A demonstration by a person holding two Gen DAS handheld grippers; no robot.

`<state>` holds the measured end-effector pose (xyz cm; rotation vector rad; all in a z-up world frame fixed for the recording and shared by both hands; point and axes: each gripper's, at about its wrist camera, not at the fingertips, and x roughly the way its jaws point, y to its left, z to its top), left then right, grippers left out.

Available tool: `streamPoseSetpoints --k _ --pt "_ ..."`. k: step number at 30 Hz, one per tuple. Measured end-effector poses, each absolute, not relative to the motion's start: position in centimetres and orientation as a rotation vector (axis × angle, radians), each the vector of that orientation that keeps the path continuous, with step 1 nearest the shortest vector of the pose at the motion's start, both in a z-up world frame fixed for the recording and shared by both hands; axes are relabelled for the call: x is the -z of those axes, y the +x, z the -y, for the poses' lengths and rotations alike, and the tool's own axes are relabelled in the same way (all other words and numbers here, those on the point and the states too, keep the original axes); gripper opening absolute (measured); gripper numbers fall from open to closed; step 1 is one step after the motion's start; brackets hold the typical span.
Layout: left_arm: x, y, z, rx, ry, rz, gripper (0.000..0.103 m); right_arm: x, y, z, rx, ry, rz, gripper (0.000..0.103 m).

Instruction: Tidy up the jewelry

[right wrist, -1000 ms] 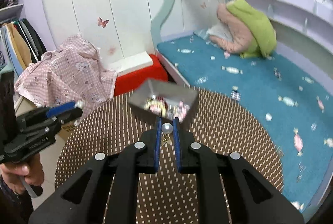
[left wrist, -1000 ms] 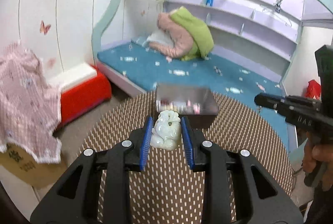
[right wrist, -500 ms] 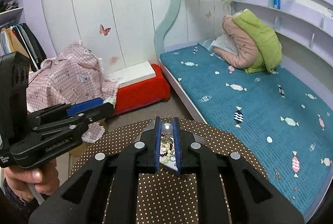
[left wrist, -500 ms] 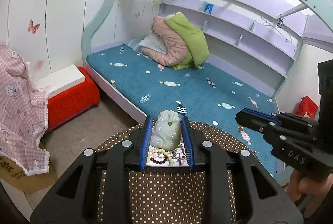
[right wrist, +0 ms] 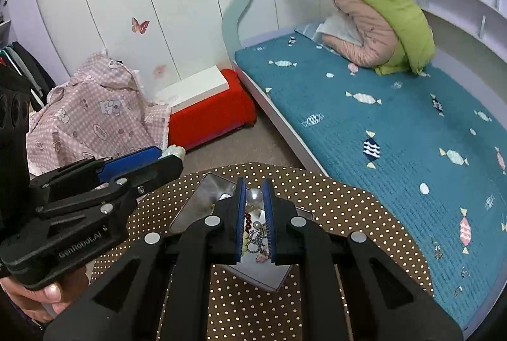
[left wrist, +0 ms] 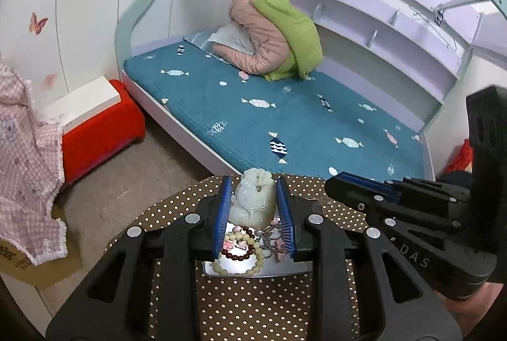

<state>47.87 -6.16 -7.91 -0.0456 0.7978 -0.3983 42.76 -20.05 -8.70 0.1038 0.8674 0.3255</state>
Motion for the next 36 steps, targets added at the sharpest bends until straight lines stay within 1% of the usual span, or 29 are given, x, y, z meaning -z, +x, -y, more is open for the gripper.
streamPoseSetpoints --k 1,2,3,4,5,6,7,8,9,10,14,23,29,36 --pt "8.0 47.9 6.2 0.392 -0.041 -0.793 0.032 8.9 42.9 20.2 -0.325 0.113 -0.875 0.016" --pt "7.9 47.9 6.2 0.383 -0.037 -0.786 0.038 9.0 42.9 20.3 -0.321 0.124 -0.879 0.028" --pt "7.8 47.8 6.1 0.374 -0.038 -0.777 0.057 8.9 43.0 20.5 -0.311 0.129 -0.876 0.037" --pt "7.6 47.7 5.6 0.356 -0.039 -0.764 0.071 8.9 42.9 20.6 -0.302 0.134 -0.874 0.043" --pt "7.4 47.5 5.4 0.34 -0.039 -0.754 0.076 8.9 42.9 20.9 -0.297 0.145 -0.871 0.049" --pt "7.1 47.4 5.0 0.328 -0.042 -0.74 0.084 8.8 42.8 21.2 -0.291 0.162 -0.865 0.062" --pt "6.8 47.2 4.8 0.32 -0.045 -0.732 0.092 8.6 42.5 21.6 -0.28 0.173 -0.854 0.069" --pt "6.5 46.9 4.4 0.305 -0.048 -0.721 0.094 8.3 42.2 21.8 -0.268 0.182 -0.838 0.083" --pt "6.0 46.5 3.9 0.288 -0.053 -0.707 0.094 8.1 42.0 22.1 -0.258 0.191 -0.826 0.094" --pt "5.6 46.1 3.6 0.28 -0.056 -0.699 0.095 7.8 41.8 22.3 -0.25 0.201 -0.817 0.096" --pt "3.8 43.8 2.7 0.222 -0.029 -0.645 0.097 6.7 40.6 22.6 -0.214 0.214 -0.8 0.096" --pt "-0.4 36.1 1.1 0.164 -0.013 -0.509 0.098 2.7 35.0 22.0 -0.192 0.185 -0.695 0.096" --pt "-2.3 29.0 -0.1 0.122 -0.02 -0.411 0.098 0.2 27.7 21.7 -0.164 0.152 -0.585 0.096" --pt "-2.9 20.7 -0.8 0.083 -0.016 -0.319 0.098 -0.4 19.2 21.8 -0.128 0.113 -0.493 0.096"
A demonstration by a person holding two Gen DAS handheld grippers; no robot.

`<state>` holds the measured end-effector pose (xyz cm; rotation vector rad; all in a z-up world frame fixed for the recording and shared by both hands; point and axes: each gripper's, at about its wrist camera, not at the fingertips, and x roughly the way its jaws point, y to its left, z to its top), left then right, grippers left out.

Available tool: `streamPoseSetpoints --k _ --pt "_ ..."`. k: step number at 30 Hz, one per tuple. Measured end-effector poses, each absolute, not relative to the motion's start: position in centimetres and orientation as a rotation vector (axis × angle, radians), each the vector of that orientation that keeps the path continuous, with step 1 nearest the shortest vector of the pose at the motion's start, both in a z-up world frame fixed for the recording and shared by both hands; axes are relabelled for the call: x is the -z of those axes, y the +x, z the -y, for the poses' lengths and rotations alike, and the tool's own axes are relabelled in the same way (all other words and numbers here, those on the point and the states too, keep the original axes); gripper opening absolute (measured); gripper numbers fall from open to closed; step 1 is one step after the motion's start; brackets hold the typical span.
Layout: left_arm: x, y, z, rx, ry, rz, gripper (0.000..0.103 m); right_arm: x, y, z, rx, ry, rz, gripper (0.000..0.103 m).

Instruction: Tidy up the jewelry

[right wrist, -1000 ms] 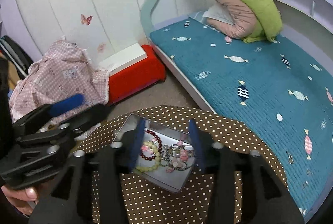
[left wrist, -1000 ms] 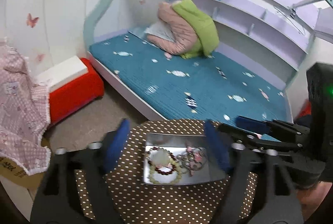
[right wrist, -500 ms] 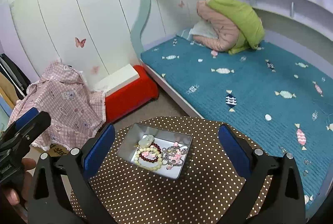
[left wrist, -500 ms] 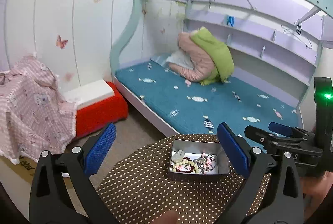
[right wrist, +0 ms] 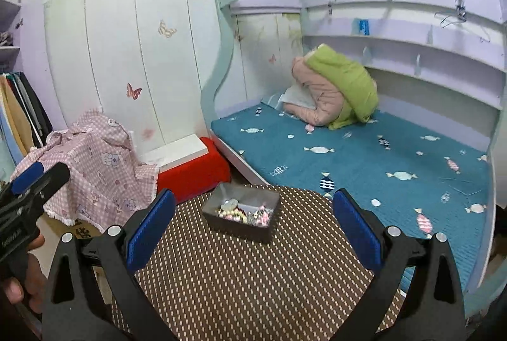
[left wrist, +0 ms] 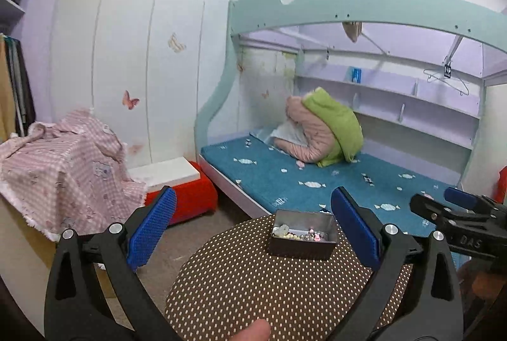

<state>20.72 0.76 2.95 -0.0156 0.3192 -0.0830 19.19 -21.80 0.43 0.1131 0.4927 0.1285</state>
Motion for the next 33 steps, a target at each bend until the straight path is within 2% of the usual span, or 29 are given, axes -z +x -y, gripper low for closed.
streamPoseSetpoints --k 17,33 --pt "-0.8 4.2 0.0 0.061 0.04 -0.21 0.098 2.0 3.8 20.0 0.016 0.061 -0.353 0.096" --pt "-1.0 -3.2 0.1 0.089 0.031 -0.168 0.098 1.1 -2.5 19.3 0.036 0.053 -0.271 0.096"
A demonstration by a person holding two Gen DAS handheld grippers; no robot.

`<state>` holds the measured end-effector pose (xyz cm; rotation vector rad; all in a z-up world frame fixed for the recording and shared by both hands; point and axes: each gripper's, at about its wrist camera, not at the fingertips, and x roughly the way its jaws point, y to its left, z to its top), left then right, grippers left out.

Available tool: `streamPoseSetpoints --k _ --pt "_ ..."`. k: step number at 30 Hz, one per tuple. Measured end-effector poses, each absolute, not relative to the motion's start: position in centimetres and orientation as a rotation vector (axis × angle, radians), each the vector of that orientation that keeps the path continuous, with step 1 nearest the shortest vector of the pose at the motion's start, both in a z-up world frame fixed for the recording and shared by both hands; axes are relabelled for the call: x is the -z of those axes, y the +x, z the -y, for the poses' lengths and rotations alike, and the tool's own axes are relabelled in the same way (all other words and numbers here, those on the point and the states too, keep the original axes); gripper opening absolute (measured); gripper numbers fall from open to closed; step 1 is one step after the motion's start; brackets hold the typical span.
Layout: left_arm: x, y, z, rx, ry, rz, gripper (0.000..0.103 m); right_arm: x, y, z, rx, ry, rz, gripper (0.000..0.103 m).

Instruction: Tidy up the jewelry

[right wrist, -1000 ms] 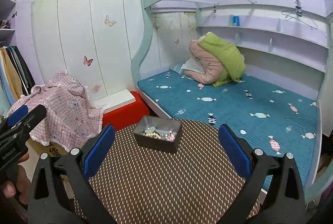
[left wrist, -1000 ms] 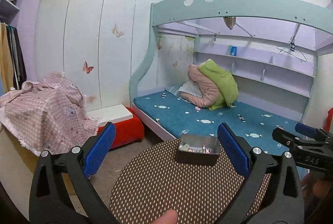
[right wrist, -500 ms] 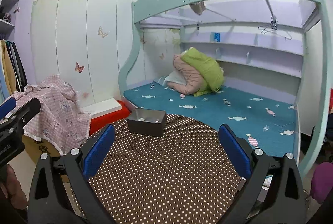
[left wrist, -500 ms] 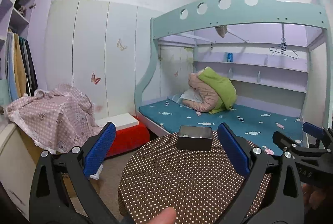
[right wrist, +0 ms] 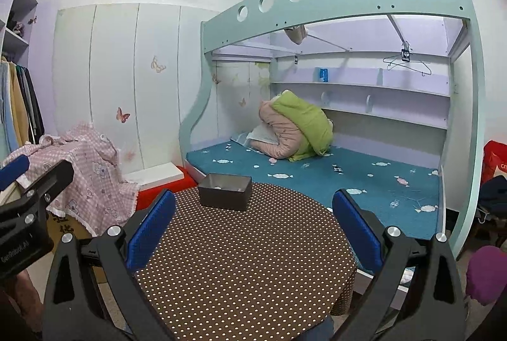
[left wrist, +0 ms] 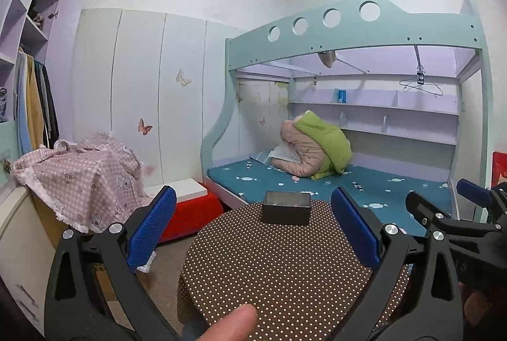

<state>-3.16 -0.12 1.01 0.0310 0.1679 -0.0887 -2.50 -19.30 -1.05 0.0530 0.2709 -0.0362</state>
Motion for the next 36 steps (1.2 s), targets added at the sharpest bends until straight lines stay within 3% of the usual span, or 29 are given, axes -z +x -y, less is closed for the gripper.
streamPoseSetpoints --k 36 --pt "-2.0 -4.0 -0.3 0.038 0.016 -0.186 0.098 0.2 -4.0 18.3 0.025 0.028 -0.247 0.096"
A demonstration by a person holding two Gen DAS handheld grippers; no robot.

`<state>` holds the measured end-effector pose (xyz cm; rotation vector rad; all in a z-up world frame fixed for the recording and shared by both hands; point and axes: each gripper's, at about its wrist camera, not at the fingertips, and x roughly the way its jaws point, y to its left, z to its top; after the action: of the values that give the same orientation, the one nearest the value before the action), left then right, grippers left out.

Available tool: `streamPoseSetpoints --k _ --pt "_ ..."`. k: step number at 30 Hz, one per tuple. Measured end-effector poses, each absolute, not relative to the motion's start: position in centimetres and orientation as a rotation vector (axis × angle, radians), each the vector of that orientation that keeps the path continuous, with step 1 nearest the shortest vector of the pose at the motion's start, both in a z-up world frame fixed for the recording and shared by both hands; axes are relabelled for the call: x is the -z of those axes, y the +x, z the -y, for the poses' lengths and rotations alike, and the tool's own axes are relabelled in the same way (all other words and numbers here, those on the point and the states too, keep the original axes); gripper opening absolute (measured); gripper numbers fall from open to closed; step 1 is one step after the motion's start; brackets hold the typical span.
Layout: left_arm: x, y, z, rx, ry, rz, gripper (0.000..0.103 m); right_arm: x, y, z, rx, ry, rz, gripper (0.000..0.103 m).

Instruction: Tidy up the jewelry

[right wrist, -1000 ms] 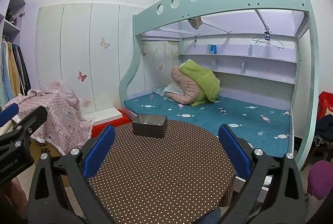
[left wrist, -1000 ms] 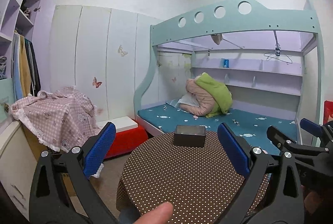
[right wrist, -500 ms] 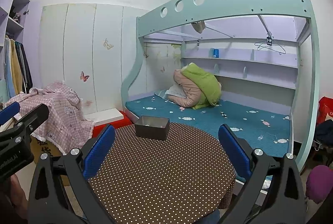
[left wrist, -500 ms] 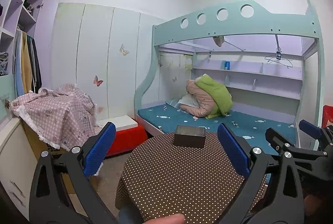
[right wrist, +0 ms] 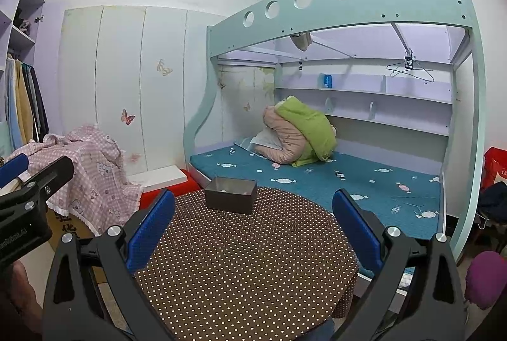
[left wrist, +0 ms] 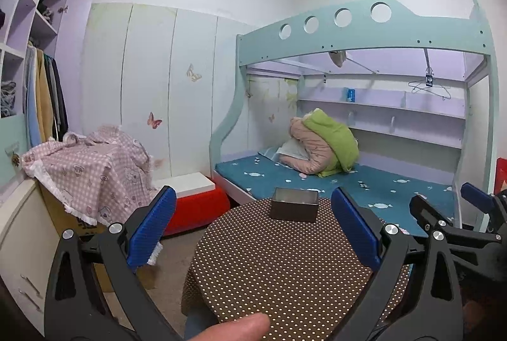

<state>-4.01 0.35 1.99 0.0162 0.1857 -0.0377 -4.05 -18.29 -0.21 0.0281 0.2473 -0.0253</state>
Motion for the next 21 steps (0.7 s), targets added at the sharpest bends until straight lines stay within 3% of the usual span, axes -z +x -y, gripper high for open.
streamPoseSetpoints --k 21 --pt "-1.69 -4.34 -0.24 0.055 0.008 -0.202 0.098 0.41 -4.09 18.35 0.025 0.039 -0.251 0.096"
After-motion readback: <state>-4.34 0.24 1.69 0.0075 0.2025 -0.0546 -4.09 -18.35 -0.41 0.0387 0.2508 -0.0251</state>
